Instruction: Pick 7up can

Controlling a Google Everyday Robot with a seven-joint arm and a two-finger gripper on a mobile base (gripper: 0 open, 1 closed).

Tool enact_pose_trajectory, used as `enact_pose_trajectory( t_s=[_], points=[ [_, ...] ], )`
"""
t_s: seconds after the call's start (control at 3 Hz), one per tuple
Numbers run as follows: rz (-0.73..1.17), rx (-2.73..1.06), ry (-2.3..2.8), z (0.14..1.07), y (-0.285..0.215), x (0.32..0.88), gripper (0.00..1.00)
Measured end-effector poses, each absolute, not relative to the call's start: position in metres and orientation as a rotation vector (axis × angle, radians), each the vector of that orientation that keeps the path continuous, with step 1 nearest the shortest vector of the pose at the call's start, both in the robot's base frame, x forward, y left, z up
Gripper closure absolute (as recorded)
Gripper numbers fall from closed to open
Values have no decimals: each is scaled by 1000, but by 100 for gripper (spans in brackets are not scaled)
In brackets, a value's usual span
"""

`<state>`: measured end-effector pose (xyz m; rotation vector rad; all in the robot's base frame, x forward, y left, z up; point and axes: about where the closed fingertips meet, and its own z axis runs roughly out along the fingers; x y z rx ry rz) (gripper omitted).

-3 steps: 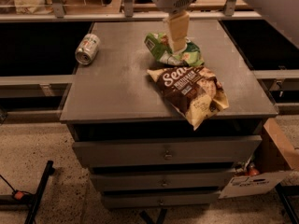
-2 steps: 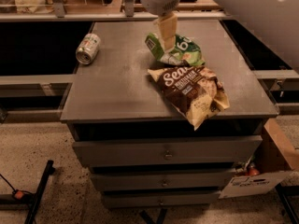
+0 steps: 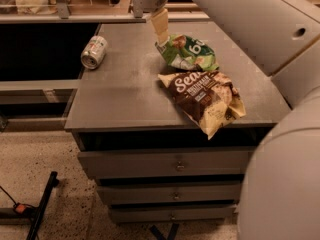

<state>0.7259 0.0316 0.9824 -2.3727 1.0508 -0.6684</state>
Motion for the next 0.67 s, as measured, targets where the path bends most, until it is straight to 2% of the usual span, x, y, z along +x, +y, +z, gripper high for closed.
enact_pose_trajectory(
  t_s=[0.67],
  points=[
    [-598,-2459,804,943,91,771,0]
  ],
)
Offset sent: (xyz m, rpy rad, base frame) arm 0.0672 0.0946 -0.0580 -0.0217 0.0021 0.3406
